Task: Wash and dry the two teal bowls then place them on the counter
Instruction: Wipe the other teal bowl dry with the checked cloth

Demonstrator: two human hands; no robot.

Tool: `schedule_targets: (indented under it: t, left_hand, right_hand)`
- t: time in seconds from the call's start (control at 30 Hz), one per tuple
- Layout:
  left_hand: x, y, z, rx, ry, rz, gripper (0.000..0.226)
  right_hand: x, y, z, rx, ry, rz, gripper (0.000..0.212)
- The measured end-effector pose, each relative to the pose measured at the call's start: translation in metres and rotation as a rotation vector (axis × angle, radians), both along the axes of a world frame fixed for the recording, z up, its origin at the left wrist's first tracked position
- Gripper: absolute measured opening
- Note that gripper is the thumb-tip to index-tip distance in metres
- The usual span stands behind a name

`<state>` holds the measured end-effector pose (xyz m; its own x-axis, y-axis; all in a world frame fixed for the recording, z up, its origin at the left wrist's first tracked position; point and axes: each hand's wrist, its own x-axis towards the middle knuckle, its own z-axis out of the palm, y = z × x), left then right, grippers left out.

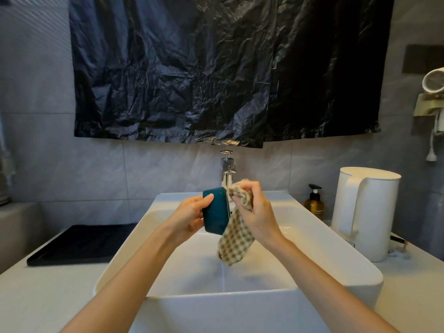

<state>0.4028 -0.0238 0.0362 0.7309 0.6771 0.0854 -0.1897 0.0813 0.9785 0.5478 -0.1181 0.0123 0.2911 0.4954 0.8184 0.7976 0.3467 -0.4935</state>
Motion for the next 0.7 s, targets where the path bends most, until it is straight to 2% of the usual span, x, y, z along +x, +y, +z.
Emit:
schedule_targets:
  t: [0.07,0.2,0.27,0.33,0.47,0.53,0.63,0.7]
  left_hand:
    - [0.003,-0.002,-0.003,0.018,-0.007,-0.018,0.021]
    - [0.006,-0.001,-0.003,-0.027,-0.080,0.011,0.023]
    - [0.003,0.002,-0.003,-0.032,-0.096,0.019,0.023]
    - [0.000,0.002,-0.003,-0.009,-0.088,-0.015,0.022]
    - [-0.004,-0.005,-0.003,0.059,-0.046,-0.082,0.022]
    - [-0.004,-0.005,-0.001,0.031,-0.072,-0.057,0.021]
    - [-0.006,-0.002,0.003,0.000,-0.107,-0.036,0.022]
    - [-0.009,-0.002,0.003,0.029,-0.095,-0.058,0.023]
  right_hand:
    - [-0.003,0.000,-0.004,0.020,-0.114,-0.002,0.022]
    - [-0.011,-0.003,-0.012,-0.155,-0.247,0.055,0.052]
    - [-0.013,-0.001,-0.012,-0.156,-0.279,0.063,0.049]
    - [-0.014,0.003,-0.008,-0.134,-0.250,0.061,0.043]
    - [-0.008,0.005,0.000,-0.117,-0.039,0.014,0.035]
    - [-0.011,0.000,0.001,-0.057,-0.129,0.002,0.034]
    - [-0.015,-0.004,-0.006,0.004,-0.397,0.014,0.037]
    - [-0.014,0.001,-0.005,-0.002,-0.390,-0.004,0.039]
